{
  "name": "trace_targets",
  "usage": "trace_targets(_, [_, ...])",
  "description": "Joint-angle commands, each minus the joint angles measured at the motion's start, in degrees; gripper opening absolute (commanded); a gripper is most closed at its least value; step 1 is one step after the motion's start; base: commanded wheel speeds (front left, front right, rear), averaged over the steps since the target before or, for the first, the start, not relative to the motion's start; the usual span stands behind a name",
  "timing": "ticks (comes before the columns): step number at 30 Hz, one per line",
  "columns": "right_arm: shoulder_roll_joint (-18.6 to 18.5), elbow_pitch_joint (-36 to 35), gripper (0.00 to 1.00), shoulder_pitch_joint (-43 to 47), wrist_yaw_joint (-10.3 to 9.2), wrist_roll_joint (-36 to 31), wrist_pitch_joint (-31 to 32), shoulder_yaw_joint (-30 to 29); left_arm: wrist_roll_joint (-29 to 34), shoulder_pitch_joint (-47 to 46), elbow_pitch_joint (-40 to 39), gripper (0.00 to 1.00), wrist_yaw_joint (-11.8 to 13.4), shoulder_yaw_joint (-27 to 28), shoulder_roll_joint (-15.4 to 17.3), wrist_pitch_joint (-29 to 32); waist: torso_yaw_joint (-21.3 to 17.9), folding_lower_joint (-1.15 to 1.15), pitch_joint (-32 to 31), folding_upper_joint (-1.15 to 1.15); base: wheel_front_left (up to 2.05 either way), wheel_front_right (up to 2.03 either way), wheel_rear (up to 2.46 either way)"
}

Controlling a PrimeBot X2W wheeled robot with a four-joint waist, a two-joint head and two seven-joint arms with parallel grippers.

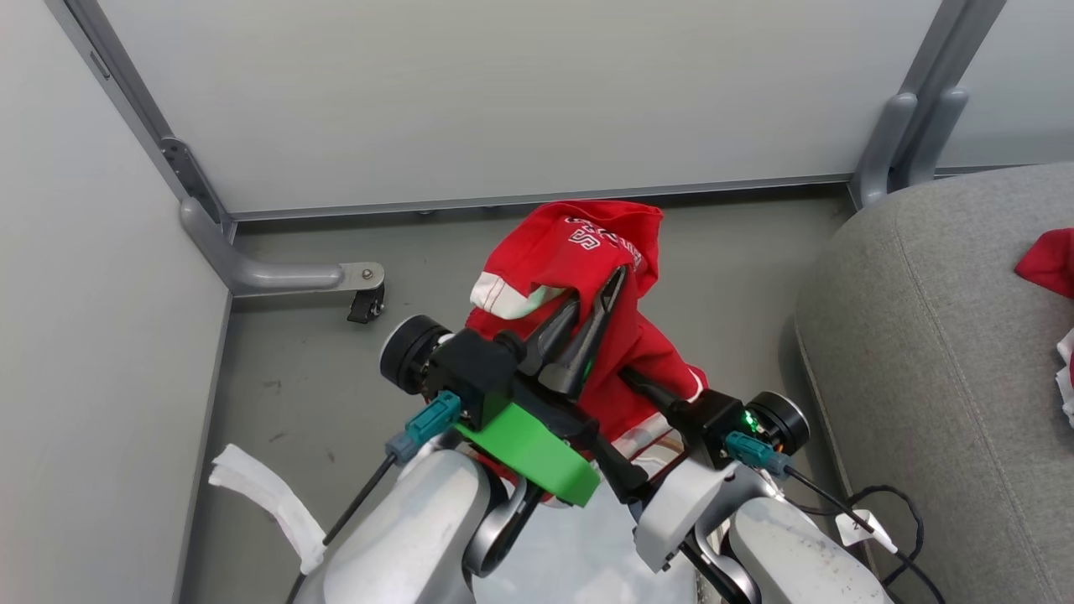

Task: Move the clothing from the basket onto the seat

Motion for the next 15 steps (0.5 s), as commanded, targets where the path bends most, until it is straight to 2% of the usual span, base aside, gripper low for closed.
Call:
trace_targets(1, [-0.2, 0.3, 1.00, -1.1, -0.06, 0.2, -0.1, 0.4, -0.5, -1.1, -0.5, 0.00, -0.3, -0.6, -0.1, 0.0, 0.2, 0.00, 0.2, 0.00, 0.00, 0.00, 0.00])
trace_targets(10, [-0.2, 1.5, 1.00, -2.7, -0.06, 0.3, -0.1, -0.1, -1.8, -1.9, -2.3, 0.00, -0.3, -4.8, 0.0, 0.0, 1.9, 0.00, 0.5, 0.00, 0.00, 0.00, 0.00])
trace_targets(11, [-0.2, 1.5, 0.96, -2.9, -0.06, 0.5, -0.1, -0.5, -2.0, -1.9, -2.5, 0.00, -0.3, -5.2, 0.0, 0.0, 2.1, 0.00, 0.6, 0.00, 0.00, 0.00, 0.00])
trace_targets(12, [-0.2, 1.6, 0.49, -3.1, -0.06, 0.5, -0.1, -0.7, -2.1, -1.9, -2.5, 0.00, -0.3, -5.5, 0.0, 0.0, 2.3, 0.00, 0.5, 0.00, 0.00, 0.00, 0.00])
trace_targets(13, [-0.2, 1.7, 0.29, -3.3, -0.06, 0.6, -0.1, -1.0, -2.1, -2.0, -2.6, 0.00, -0.3, -5.7, 0.0, 0.0, 2.6, 0.00, 0.5, 0.00, 0.00, 0.00, 0.00])
trace_targets(14, [-0.2, 1.7, 0.00, -3.4, -0.06, 0.7, -0.1, -1.3, -2.1, -2.0, -2.7, 0.00, -0.3, -5.9, 0.0, 0.0, 2.8, 0.00, 0.6, 0.00, 0.00, 0.00, 0.00])
trace_targets(15, [-0.2, 1.7, 0.00, -3.5, -0.06, 0.7, -0.1, -1.6, -2.2, -2.0, -2.7, 0.00, -0.3, -6.0, 0.0, 0.0, 3.0, 0.00, 0.5, 0.00, 0.00, 0.00, 0.00])
